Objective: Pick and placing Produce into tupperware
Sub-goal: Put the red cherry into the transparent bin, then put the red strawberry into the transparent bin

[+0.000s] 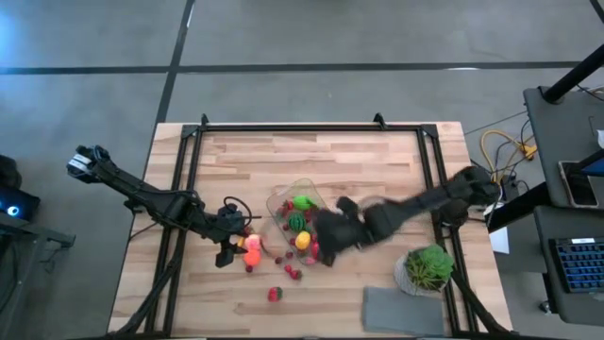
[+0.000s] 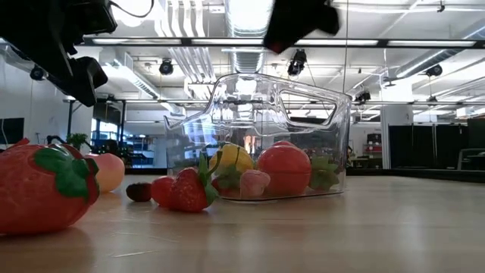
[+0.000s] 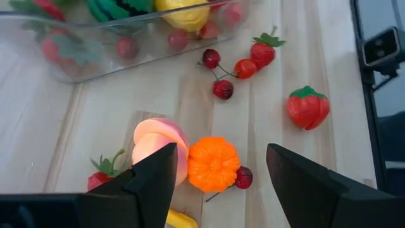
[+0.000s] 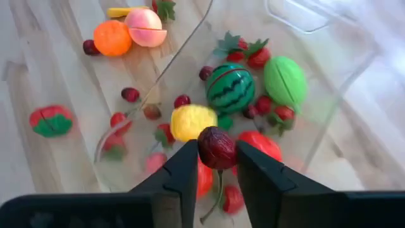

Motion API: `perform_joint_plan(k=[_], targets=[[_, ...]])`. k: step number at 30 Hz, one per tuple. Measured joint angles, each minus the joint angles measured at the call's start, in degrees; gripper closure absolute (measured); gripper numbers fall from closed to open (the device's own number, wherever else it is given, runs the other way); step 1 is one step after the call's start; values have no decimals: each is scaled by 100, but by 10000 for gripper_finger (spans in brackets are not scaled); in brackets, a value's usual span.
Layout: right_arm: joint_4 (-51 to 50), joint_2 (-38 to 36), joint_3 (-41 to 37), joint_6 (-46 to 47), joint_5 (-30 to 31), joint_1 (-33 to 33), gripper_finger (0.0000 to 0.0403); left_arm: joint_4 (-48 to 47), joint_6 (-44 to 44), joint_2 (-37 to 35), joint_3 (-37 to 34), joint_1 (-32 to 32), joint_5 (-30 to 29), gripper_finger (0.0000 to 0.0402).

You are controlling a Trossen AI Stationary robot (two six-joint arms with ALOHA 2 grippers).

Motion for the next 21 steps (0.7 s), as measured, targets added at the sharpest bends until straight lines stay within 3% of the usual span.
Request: perform_joint_plan(k=[3,7,10,13,18,21], targets=[[258,103,-6,-397,-829,-484,285,-4,-188,0,0,0,-65,173],[236,262,-3,-645,-1293,-748,240,-67,-471,-7,0,1,-69,173],[185,253,-3,-659,-1292,-795,206,-242,-814,-44,0,2,-96,173],[160,162,-2,-659,-891,-789,182,-477,-1420,-98,0,13,-240,173],[82,-169,35,-545,-356,-800,159,-1461,-3213,-53,-1,271,-505,173],[-163,-291,36,-473,-283,-859,153,-1955,-3038,55,-11,575,-534,173]])
